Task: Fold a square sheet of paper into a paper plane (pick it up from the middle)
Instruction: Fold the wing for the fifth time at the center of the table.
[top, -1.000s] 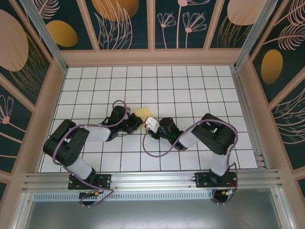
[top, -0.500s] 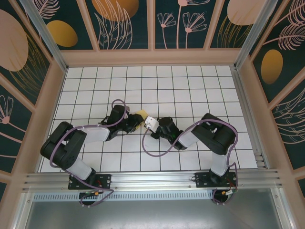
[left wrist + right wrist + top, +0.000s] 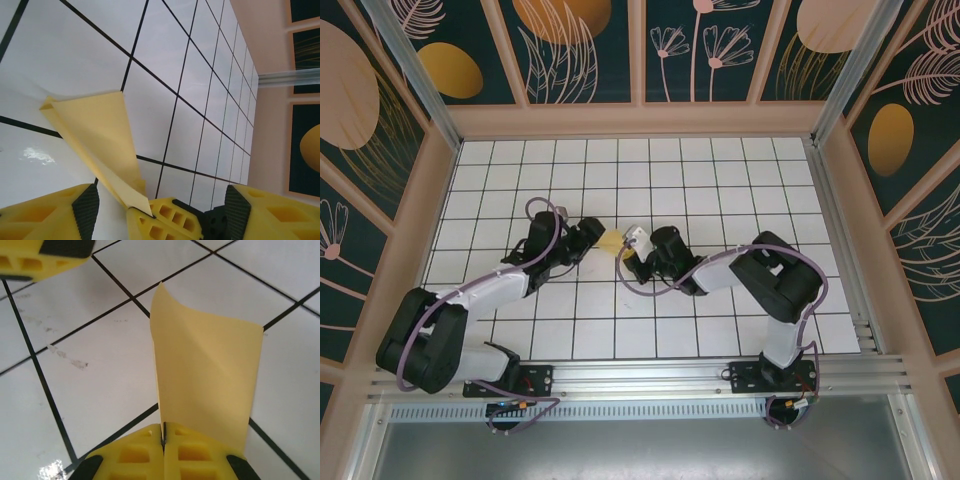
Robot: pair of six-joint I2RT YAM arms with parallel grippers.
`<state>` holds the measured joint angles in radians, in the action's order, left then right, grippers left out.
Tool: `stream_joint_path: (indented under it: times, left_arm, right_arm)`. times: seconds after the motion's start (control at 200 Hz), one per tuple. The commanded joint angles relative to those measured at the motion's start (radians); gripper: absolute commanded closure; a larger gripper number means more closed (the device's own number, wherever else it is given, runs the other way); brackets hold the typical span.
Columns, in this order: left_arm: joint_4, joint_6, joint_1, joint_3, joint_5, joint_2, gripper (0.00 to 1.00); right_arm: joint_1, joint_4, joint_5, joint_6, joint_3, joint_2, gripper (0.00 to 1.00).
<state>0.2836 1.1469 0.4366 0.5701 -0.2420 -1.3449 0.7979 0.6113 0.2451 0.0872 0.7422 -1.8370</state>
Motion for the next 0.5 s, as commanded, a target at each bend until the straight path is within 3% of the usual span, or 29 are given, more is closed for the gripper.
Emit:
stream_joint_path:
  times: [0.0,0.18,0.495]
  left_arm:
    - [-0.027,-0.042,-0.006,-0.026,0.025,0.007,0.3]
    - [0.012,-0.072,-0.005,-0.044,0.002,-0.004,0.3]
    - [0.132,-0.106,-0.006,-0.073,-0.067,-0.04,0.35]
  right_arm:
    - [-0.022,-0.094,0.12,-0.165,0.07,0.005,1.0]
    - [-0.041,-0.148,0.211,-0.26,0.134,-0.034,1.0]
    - [-0.093,-0.087,0.362,-0.435,0.134,-0.081,1.0]
